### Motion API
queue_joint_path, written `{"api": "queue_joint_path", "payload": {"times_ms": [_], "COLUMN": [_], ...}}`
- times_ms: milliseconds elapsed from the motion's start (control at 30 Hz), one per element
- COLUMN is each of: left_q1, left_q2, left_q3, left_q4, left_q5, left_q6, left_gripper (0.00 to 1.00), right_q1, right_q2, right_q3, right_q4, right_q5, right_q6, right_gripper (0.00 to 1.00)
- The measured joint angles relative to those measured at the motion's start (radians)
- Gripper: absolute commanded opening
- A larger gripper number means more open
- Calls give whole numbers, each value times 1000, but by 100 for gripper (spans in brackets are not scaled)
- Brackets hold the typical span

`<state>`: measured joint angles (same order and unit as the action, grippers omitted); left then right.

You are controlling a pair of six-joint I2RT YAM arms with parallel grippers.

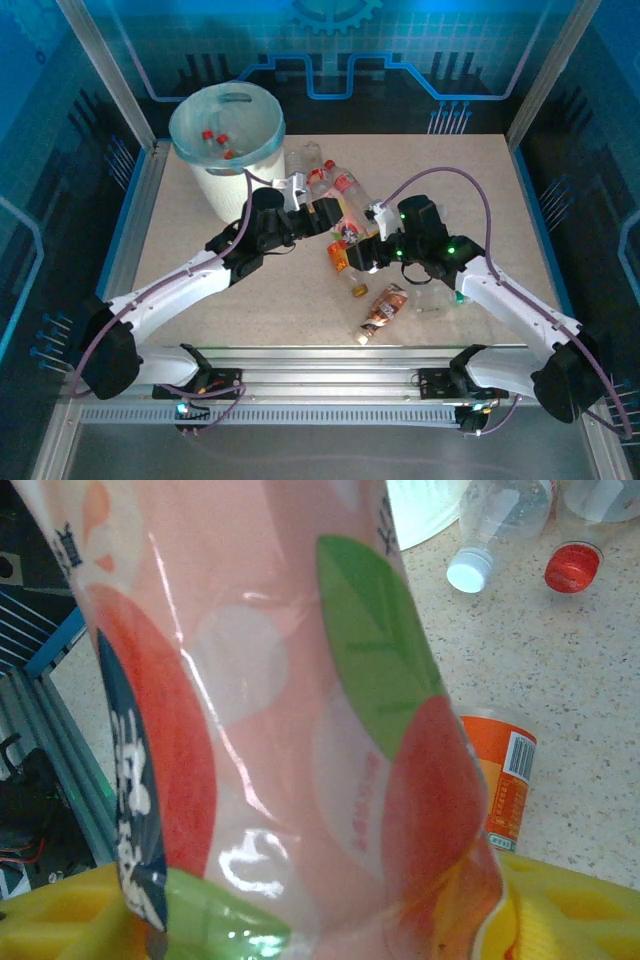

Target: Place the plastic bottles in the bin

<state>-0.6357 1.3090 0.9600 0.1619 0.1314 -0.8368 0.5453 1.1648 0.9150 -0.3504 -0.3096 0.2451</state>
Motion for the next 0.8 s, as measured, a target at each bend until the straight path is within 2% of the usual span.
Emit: {"api": "queue_joint_path", "payload": {"times_ms": [167,400,633,800], "left_q1": [21,83,215,311], "left_q2": [-37,-102,-131,-122], "left_q3": [0,69,351,597], "left_q4": [-34,-165,-326,-397], "left_q5": [-21,-51,-62,-97], "left_q6": [13,89,247,415], "left_gripper": [61,61,61,60], "right_q1": [6,6,26,71], "right_q2": [-34,-64,-79,-52], "right_q3": [1,58,166,250], "right_q4": [-2,-10,6,26], "right_q5": [18,16,13,14], "right_q6": [8,30,55,60], "right_gripper": [93,98,98,97]}}
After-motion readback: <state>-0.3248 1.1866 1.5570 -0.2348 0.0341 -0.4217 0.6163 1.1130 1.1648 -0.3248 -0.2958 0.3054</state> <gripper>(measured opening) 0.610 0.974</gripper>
